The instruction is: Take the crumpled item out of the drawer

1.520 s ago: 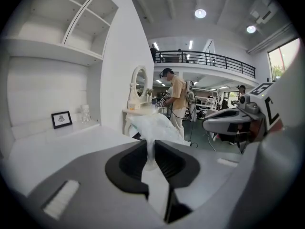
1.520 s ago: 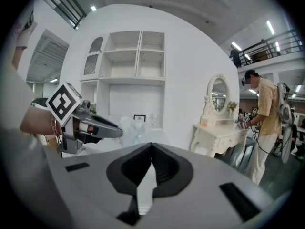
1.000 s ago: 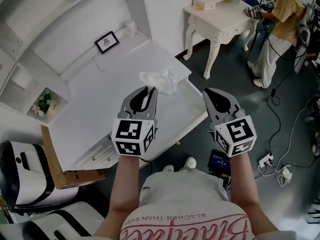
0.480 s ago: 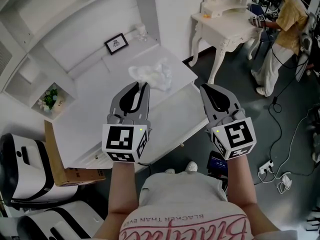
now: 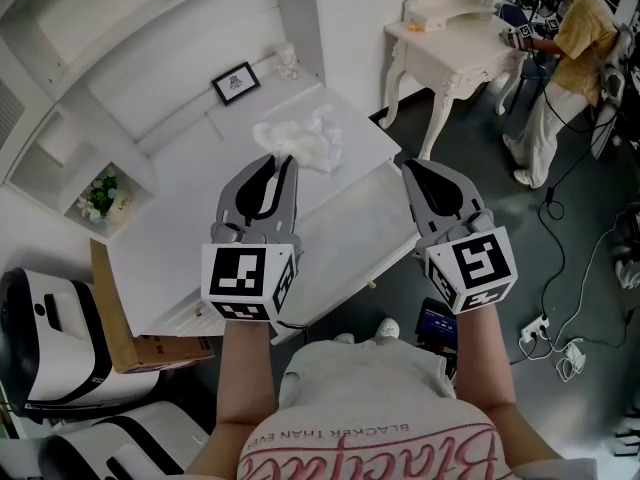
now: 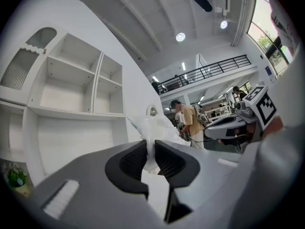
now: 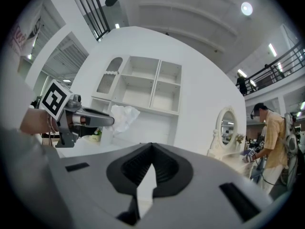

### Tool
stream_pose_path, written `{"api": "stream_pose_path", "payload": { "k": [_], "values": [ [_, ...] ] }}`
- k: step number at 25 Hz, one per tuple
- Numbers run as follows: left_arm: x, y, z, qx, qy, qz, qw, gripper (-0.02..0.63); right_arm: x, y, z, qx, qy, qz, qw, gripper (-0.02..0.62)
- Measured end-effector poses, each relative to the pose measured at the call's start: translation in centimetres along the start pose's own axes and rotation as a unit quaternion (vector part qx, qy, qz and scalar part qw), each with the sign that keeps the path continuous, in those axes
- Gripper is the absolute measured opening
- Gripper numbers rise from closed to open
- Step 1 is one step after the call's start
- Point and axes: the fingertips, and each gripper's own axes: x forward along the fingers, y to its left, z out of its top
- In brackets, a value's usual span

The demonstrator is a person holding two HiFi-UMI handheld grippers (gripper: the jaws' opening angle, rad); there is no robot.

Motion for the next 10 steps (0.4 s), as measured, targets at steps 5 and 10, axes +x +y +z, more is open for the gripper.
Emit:
{"api": "stream_pose_path", "payload": {
  "k": [5,10],
  "values": [
    [0.0,1.2,-0.1,-0.006,-0.004,0.003,1.0,0.063,0.8,0.6,0.1,-0.004,0.003,0.003,1.0,0.006],
    [-0.2,2.6,-0.7,-0.012,-0.004,0.008,0.9999,0.063,1.9,1.6,0.0,-0.012,0.011,0.006,1.0,0.006]
  ]
}}
